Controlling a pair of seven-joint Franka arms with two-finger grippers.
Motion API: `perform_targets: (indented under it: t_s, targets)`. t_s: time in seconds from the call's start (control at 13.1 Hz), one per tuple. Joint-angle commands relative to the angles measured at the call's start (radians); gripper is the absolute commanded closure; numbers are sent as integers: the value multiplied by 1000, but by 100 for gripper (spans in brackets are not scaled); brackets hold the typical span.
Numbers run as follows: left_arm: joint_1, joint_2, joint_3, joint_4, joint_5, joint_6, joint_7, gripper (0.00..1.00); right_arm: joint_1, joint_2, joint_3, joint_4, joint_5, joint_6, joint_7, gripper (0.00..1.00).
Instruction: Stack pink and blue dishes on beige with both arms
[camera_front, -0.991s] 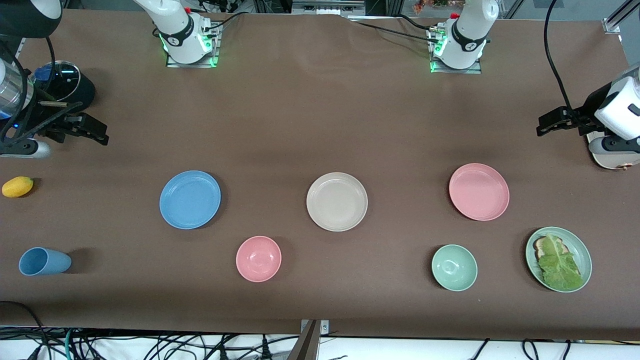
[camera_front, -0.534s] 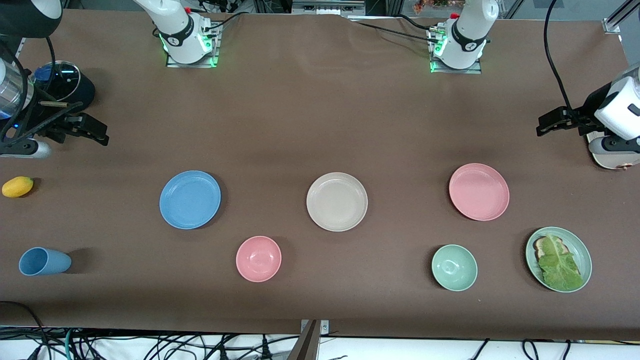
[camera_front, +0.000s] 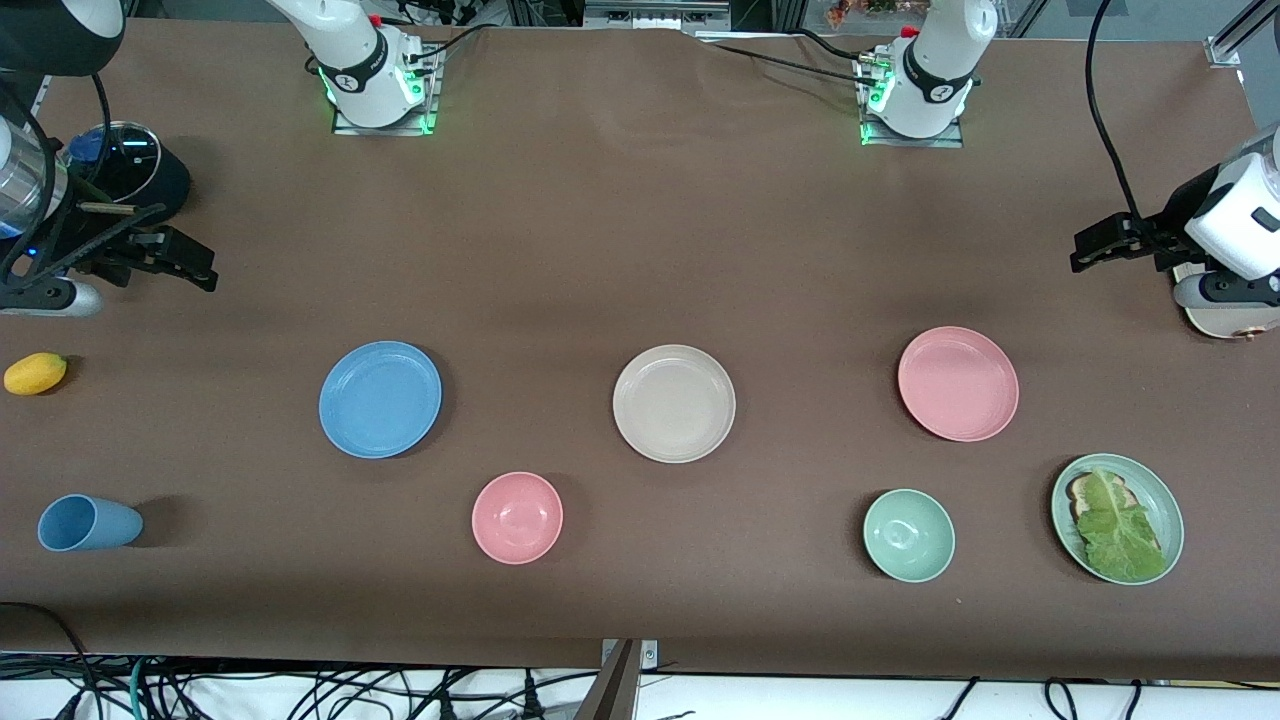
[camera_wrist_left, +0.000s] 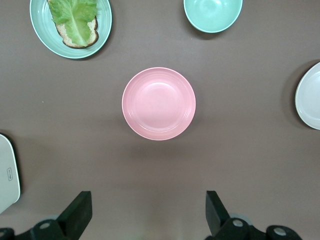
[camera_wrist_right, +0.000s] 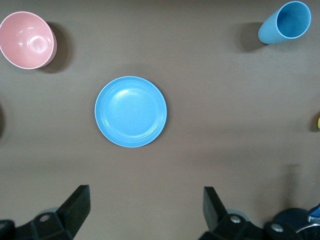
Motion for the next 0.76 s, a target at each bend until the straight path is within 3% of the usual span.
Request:
perform_targets:
  t_s: [0.0,0.69]
  targets:
    - [-3,4,-1,11,8,-2,5,0,-8,7,8,21,-1,-2,6,0]
    - [-4,4,-2,13,14,-2,7,0,-6,5,8,24,15,-1,7,0]
